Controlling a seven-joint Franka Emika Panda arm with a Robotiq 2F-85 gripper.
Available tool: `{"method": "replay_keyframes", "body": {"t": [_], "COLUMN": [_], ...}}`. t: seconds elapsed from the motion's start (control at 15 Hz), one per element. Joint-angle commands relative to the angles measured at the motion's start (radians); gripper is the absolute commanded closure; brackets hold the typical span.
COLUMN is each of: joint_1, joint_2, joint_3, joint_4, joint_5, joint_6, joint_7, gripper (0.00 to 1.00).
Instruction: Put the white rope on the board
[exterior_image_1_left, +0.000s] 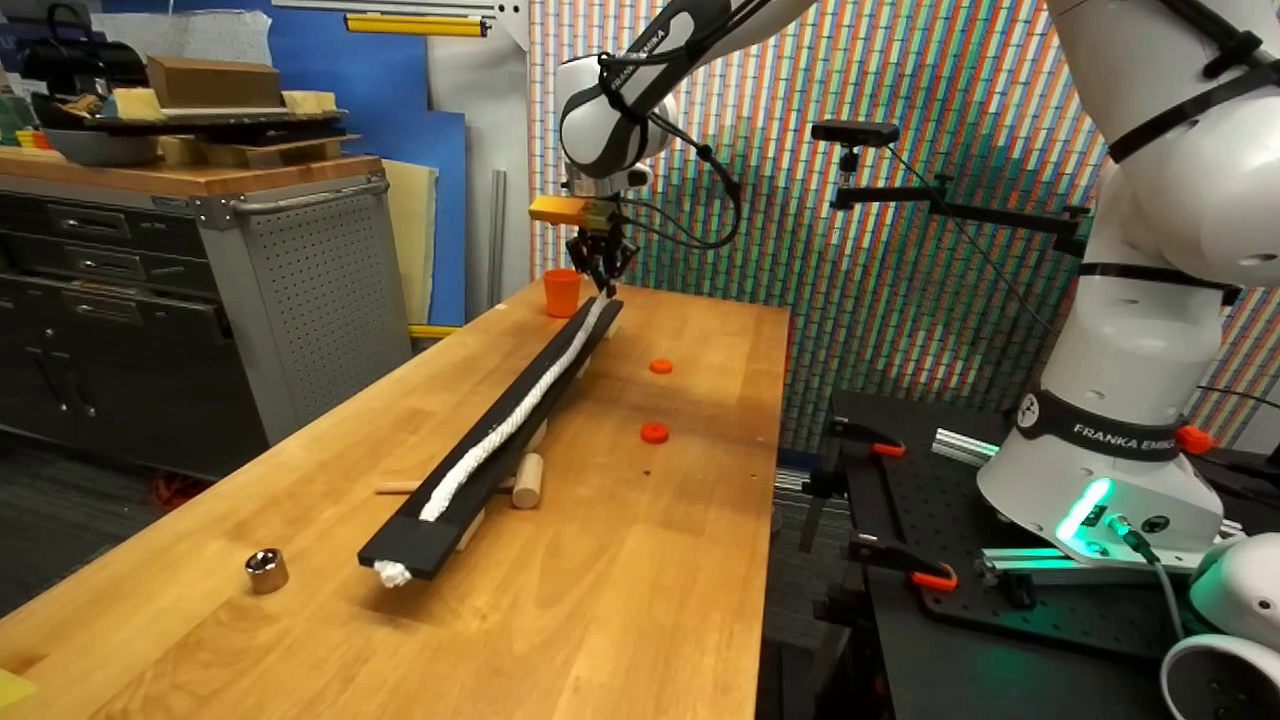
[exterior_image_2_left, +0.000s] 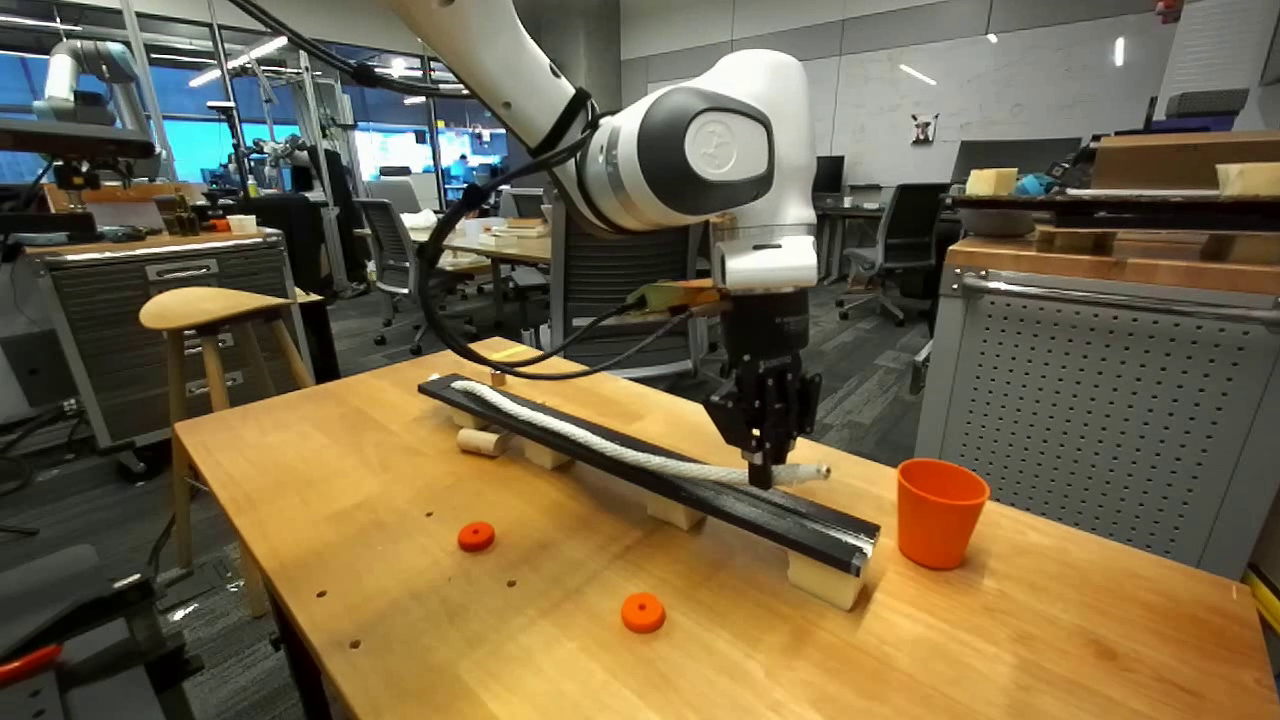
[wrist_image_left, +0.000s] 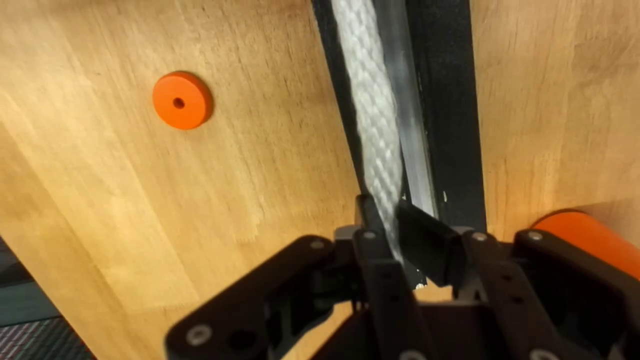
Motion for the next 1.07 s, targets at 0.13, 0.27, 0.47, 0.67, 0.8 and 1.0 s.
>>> {"method": "replay_keyframes", "body": {"t": [0.13,0.27,0.47,0.67,0.8,1.0], "joint_1": [-0.011,-0.005,0.003,0.011,0.013,0.017], "joint_2": [0.047,0.065,0.086,0.103,0.109,0.116], "joint_3": [0.020,0.013,-0.001,-0.016,-0.022,-0.029], "joint_4": [0.051,0.064,0.080,0.096,0.103,0.121], "joint_5": [0.033,0.024,0.017,0.008,0.003,-0.014], "joint_6": [-0.005,-0.013,-0.018,-0.017,-0.011,-0.005], "joint_7": [-0.019,-0.006,0.020,0.051,0.068,0.082], "gripper": [0.96,0.96,0.96,0.96,0.96,0.96]}}
